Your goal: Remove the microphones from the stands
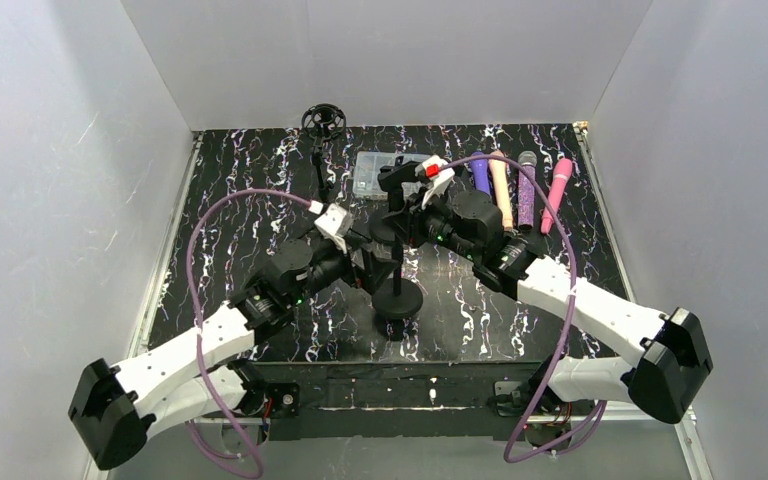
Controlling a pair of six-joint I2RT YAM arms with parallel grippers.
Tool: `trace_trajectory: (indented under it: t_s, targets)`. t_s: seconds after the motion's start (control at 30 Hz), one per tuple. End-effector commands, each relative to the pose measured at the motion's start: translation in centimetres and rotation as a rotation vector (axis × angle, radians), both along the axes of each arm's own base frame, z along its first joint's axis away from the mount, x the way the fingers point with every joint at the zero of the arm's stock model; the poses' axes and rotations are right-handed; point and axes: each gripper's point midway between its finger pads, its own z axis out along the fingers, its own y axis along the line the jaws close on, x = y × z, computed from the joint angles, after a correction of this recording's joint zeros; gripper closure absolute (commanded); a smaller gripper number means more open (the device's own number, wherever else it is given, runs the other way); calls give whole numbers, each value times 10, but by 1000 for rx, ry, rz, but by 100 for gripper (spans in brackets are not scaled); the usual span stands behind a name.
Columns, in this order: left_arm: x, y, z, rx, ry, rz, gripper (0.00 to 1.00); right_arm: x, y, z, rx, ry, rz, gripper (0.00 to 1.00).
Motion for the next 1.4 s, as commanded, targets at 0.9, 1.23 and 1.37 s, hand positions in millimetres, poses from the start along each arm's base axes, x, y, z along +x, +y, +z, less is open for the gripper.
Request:
trace_trajectory:
  t_s: [0.9,1.23,1.37]
  targets:
    - [-13,100,31,79,95,371,2,44,34,10,140,-511,-58,99]
    - [-13,96,38,78,94,357,2,43,30,-13,107,-463,-63,99]
    - [-12,93,40,78,93,347,2,42,30,-16,91,-446,-56,84]
